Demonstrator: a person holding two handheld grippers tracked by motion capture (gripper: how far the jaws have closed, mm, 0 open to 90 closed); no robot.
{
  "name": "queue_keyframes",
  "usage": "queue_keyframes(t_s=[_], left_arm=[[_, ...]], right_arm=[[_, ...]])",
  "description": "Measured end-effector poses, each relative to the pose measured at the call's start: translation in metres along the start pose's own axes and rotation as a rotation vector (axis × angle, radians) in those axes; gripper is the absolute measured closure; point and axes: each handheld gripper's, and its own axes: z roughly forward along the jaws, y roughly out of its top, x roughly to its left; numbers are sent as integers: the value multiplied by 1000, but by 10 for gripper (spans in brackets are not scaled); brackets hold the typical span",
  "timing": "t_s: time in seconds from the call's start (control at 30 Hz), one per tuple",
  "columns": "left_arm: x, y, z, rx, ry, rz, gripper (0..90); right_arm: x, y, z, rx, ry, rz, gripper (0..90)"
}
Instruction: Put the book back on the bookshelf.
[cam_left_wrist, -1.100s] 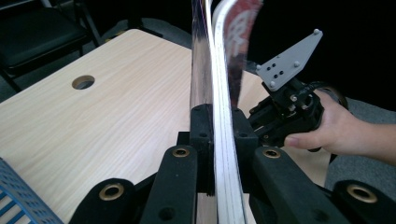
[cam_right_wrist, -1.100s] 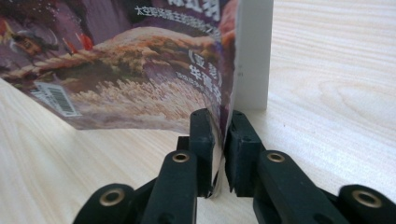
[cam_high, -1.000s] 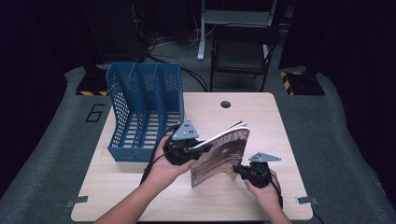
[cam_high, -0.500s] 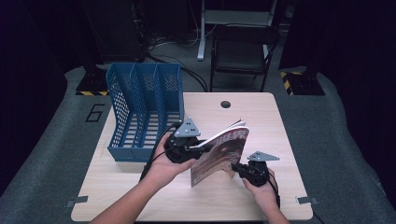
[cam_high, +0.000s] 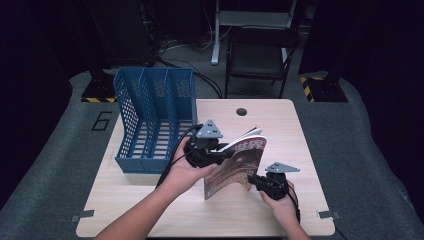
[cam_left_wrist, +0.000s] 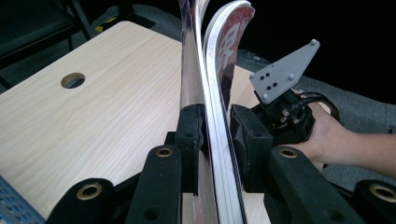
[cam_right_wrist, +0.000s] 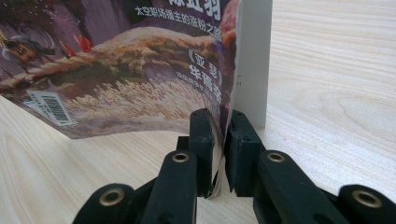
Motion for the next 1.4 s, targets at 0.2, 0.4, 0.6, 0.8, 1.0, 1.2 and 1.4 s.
queue_keyframes(t_s=[0.2, 0.4, 0.6, 0.8, 1.0, 1.2, 1.4], left_arm=[[1, 3, 2, -9, 16, 9, 735], [1, 2, 4, 22, 21, 32, 777], [3, 2, 5, 30, 23, 18, 795], [2, 5, 6, 62, 35, 37, 812], [1, 10, 6, 112, 57, 38, 827], [1, 13, 9, 151, 72, 21, 824], [2, 10, 18, 214, 46, 16, 794]], right_arm=[[0, 0, 0, 0, 8, 7, 818], [0, 0, 0, 2, 0, 23, 813], [-1, -1, 0, -2, 2, 22, 810], [-1, -1, 0, -2, 8, 26, 807], [0, -1, 0, -3, 13, 29, 805], [0, -1, 0, -2, 1, 27, 805], [-1, 0, 0, -7, 12, 18, 803]])
